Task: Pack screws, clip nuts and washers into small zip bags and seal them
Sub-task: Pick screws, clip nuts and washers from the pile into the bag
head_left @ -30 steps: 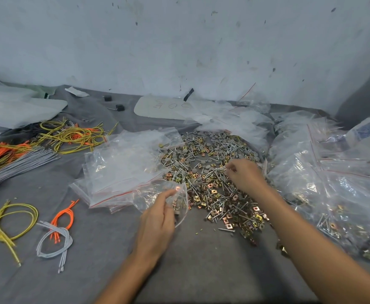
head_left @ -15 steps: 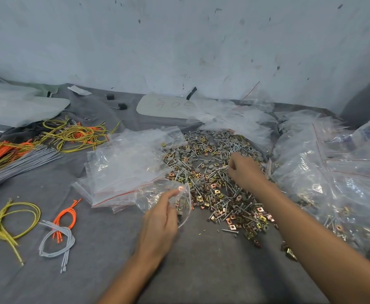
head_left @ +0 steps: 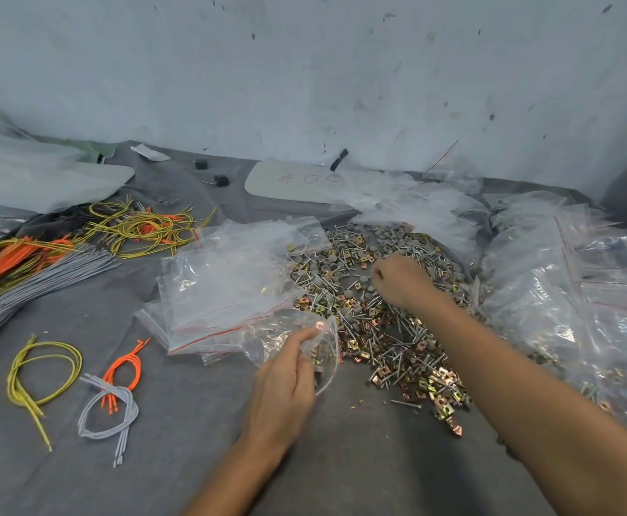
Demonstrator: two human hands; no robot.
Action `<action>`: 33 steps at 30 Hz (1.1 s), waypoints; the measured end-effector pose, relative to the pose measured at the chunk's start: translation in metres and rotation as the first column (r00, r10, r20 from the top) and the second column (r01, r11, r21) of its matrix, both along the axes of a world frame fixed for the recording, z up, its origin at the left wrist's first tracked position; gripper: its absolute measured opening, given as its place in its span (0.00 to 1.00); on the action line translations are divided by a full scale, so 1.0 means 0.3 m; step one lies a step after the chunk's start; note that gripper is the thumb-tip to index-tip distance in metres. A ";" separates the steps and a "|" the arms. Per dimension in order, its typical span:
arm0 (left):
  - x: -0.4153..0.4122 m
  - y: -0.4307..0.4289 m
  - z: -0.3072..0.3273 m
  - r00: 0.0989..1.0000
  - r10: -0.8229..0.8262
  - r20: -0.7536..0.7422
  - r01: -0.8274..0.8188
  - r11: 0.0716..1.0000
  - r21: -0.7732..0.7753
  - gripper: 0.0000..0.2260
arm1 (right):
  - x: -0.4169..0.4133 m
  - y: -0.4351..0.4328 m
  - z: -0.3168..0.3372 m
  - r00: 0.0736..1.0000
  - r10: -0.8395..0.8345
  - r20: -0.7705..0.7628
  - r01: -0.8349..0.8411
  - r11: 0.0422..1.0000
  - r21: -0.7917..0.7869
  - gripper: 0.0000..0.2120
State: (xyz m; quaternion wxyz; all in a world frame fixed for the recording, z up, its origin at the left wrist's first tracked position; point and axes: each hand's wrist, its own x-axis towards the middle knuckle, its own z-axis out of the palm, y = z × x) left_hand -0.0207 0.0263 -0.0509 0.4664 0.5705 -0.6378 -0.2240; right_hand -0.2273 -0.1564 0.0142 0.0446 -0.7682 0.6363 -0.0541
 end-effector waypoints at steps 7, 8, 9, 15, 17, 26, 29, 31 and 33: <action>0.000 0.000 -0.004 1.000 0.005 -0.019 -0.005 1.000 0.009 0.16 | 0.025 0.003 -0.015 0.973 0.009 -0.229 -0.014 1.000 -0.018 0.09; 0.000 0.001 -0.004 1.000 0.006 -0.019 -0.006 1.000 0.009 0.16 | 0.028 0.010 -0.010 0.979 0.011 -0.204 -0.014 1.000 -0.016 0.08; -0.001 0.001 -0.003 1.000 0.005 -0.018 -0.005 1.000 0.008 0.16 | 0.029 0.020 0.000 0.989 0.006 -0.146 -0.007 1.000 -0.012 0.07; -0.002 0.003 0.003 1.000 0.014 -0.017 -0.014 1.000 0.004 0.16 | 0.023 0.266 0.088 0.898 -0.006 0.440 0.022 0.999 -0.030 0.05; -0.002 0.006 0.002 1.000 0.018 -0.021 -0.018 1.000 0.012 0.16 | 0.031 0.392 0.090 0.838 0.050 0.543 -0.032 0.999 -0.042 0.05; -0.005 0.009 0.015 0.999 0.039 0.003 -0.039 0.999 0.024 0.17 | 0.184 0.595 -0.056 0.876 0.342 0.340 -0.242 0.922 -0.303 0.06; -0.004 0.014 0.021 0.999 0.047 0.001 -0.047 0.999 0.001 0.18 | 0.214 0.607 -0.066 0.901 0.373 0.222 -0.275 0.886 -0.374 0.08; -0.005 0.016 0.021 0.998 0.068 -0.002 -0.068 0.998 -0.017 0.17 | 0.218 0.616 -0.059 0.901 0.379 0.211 -0.278 0.878 -0.389 0.11; -0.006 0.016 0.021 0.997 0.083 0.000 -0.083 0.996 -0.039 0.17 | 0.216 0.620 -0.049 0.889 0.384 0.251 -0.276 0.884 -0.377 0.11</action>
